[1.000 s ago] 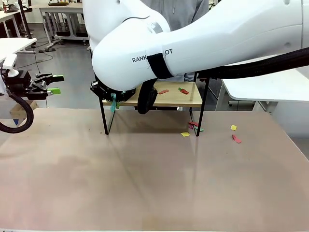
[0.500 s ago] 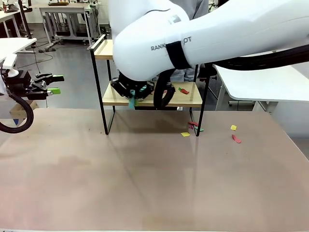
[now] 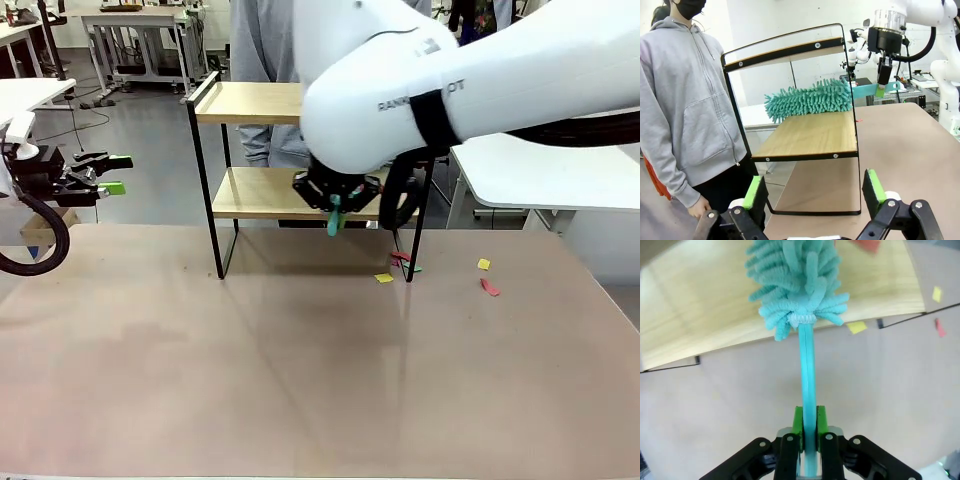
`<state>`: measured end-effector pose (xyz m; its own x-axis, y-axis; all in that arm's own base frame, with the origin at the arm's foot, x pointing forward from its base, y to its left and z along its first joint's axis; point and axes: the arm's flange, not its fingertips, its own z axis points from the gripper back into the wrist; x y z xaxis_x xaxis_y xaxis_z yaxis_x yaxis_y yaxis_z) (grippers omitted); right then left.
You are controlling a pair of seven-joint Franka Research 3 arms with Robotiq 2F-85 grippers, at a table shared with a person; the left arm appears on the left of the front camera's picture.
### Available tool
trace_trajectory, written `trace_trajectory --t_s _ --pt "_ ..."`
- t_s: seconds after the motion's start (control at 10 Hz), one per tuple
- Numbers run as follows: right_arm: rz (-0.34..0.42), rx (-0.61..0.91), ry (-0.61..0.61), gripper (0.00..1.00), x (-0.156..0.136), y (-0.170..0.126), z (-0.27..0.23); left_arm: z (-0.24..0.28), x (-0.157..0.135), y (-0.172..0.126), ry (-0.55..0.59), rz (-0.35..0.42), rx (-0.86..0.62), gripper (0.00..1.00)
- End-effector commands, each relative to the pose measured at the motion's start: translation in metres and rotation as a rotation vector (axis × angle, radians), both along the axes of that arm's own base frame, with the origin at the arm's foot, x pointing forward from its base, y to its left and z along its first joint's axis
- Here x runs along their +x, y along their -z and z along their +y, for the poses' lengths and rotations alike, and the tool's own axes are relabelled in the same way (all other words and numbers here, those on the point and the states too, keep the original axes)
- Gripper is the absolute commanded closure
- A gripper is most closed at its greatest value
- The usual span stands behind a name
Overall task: Clean the shelf.
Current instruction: Clean the specific section of the Shelf indicated by the human with the Duster.
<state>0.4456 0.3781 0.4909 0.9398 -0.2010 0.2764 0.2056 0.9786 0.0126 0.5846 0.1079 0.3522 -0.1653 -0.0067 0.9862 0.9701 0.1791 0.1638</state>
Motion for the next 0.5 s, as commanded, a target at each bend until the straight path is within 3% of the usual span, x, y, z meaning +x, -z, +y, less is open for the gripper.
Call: trace_trajectory --t_s 0.0,0.4 --pt "0.026 0.014 0.029 0.87 -0.007 -0.005 -0.042 0.0 -0.003 -0.004 -0.002 -0.003 -0.003 0.0" --pt "0.048 -0.053 0.135 0.87 -0.011 -0.019 -0.093 0.0 -0.003 -0.004 -0.002 -0.003 -0.003 0.0"
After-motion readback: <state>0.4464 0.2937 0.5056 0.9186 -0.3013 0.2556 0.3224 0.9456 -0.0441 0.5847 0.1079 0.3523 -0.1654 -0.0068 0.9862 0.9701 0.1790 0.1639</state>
